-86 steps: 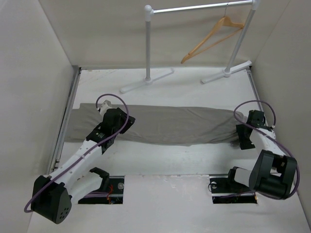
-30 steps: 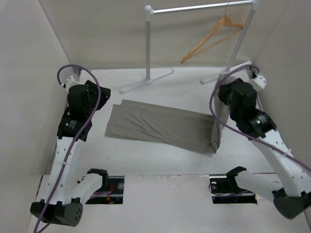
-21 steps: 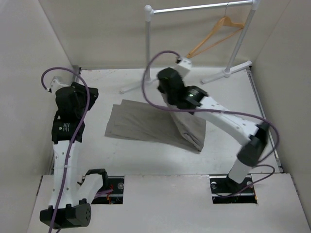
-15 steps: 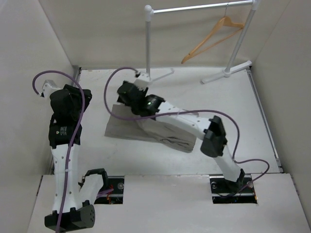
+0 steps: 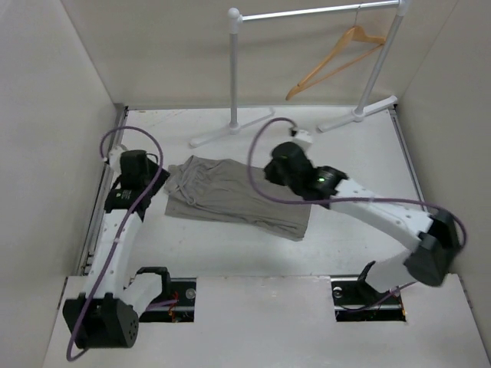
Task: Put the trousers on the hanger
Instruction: Fold the trousers at the center of the board.
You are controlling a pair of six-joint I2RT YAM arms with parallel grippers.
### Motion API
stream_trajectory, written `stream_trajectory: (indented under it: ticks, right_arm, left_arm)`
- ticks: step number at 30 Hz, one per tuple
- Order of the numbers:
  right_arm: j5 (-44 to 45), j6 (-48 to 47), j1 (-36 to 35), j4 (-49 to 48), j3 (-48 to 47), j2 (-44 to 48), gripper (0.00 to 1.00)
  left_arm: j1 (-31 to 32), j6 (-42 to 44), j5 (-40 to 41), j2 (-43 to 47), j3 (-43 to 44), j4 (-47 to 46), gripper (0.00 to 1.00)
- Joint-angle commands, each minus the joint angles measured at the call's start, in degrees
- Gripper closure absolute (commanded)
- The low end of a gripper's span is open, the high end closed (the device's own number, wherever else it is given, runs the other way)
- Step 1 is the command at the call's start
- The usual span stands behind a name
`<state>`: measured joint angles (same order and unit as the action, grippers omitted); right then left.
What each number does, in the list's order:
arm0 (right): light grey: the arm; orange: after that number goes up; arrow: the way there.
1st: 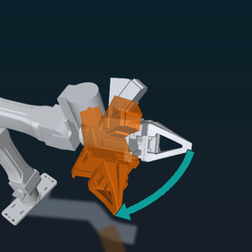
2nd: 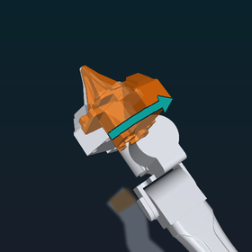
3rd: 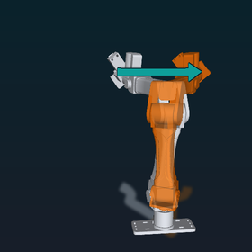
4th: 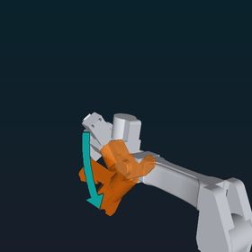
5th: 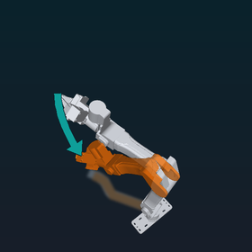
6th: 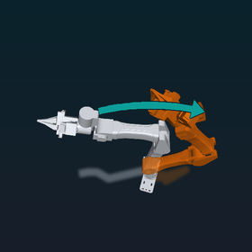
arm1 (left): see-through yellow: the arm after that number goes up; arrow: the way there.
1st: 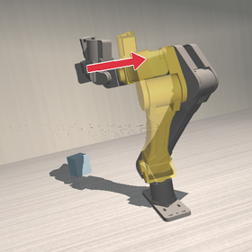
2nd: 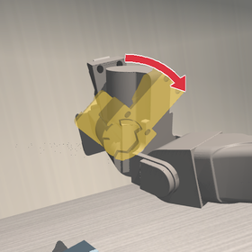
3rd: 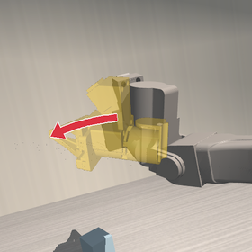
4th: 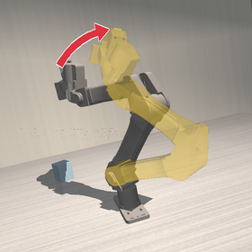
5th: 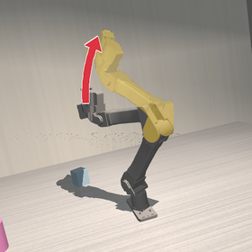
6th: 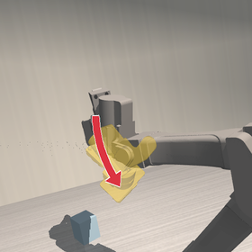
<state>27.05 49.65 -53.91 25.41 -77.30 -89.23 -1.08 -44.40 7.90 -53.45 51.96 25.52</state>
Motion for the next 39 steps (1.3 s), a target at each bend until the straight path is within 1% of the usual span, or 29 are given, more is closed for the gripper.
stream_trajectory:
  ticks: [1, 2, 4, 5, 7, 10, 12, 14, 19, 22, 23, 25, 28, 31, 34, 36, 37, 39]
  right_arm:
    - [-6.90, -1.75, 6.56, -4.76, 15.72, 11.59, 0.81]
    - [-7.96, -1.92, 7.80, -5.10, 19.51, 14.06, 0.83]
    - [-10.08, -1.84, 10.44, -5.46, 28.04, 20.91, 0.84]
    - [-10.52, -1.75, 11.49, -5.46, 31.21, 24.16, 0.82]
    - [-10.88, -1.92, 12.90, -4.67, 36.05, 29.35, 0.74]
    - [-12.63, -0.87, 15.80, -3.61, 42.21, 35.16, 0.51]
    - [-14.91, 0.18, 18.00, -3.96, 45.73, 37.63, 0.41]
    - [-17.37, 0.80, 20.11, -4.58, 48.28, 38.34, 0.35]
    - [-20.45, 0.98, 23.45, -7.21, 50.58, 37.64, 0.27]
    - [-23.87, 0.63, 24.95, -10.63, 51.28, 35.45, 0.26]
    - [-24.84, 0.63, 25.30, -11.77, 51.46, 34.92, 0.26]
    - [-25.38, 1.06, 25.39, -13.45, 52.07, 34.04, 0.26]
    - [-25.29, 1.42, 25.39, -14.33, 52.77, 33.25, 0.26]
    - [-26.34, 1.42, 25.57, -15.82, 53.39, 32.02, 0.25]
    - [-28.19, 1.50, 25.57, -17.58, 53.65, 29.56, 0.26]
    - [-28.54, 2.03, 25.92, -18.55, 53.83, 28.15, 0.30]
    - [-28.80, 2.12, 25.92, -19.16, 53.92, 27.62, 0.32]
    - [-29.07, 2.12, 26.44, -19.96, 53.57, 26.31, 0.41]
  left_arm:
    - [4.19, 1.77, 2.02, -4.55, -5.63, -2.66, 0.57]
    - [5.33, 2.21, 2.64, -6.12, -6.95, -4.06, 0.61]
    - [6.57, 2.92, 3.35, -9.37, -8.89, -6.96, 0.67]
    - [6.75, 2.74, 3.70, -11.04, -9.68, -8.63, 0.69]
    - [6.05, 1.34, 3.87, -13.60, -10.30, -9.70, 0.73]
    - [4.21, 0.20, 4.49, -14.75, -11.36, -11.54, 0.73]
    - [3.41, 0.28, 4.49, -16.76, -11.36, -13.11, 0.66]
    - [2.89, 0.72, 3.79, -20.18, -11.01, -15.14, 0.65]
    - [2.44, 0.90, 1.51, -27.13, -9.95, -19.97, 0.61]
    - [2.01, 0.81, 1.06, -30.12, -9.60, -21.47, 0.61]
    - [1.74, 0.72, 0.80, -30.48, -9.60, -21.82, 0.63]
    - [1.56, 0.63, 0.80, -30.05, -9.78, -22.00, 0.71]
    - [1.65, 0.63, 2.03, -26.02, -10.21, -21.21, 0.81]
    - [1.48, 0.98, 4.13, -22.06, -9.96, -18.67, 0.86]
    - [1.39, 2.74, 4.75, -22.30, -8.73, -17.26, 0.92]
    - [1.30, 3.18, 4.75, -23.10, -8.46, -17.17, 0.95]
    - [1.30, 2.92, 4.58, -22.67, -8.55, -16.91, 0.96]
    - [1.65, 2.65, 4.67, -20.22, -8.02, -15.24, 0.96]
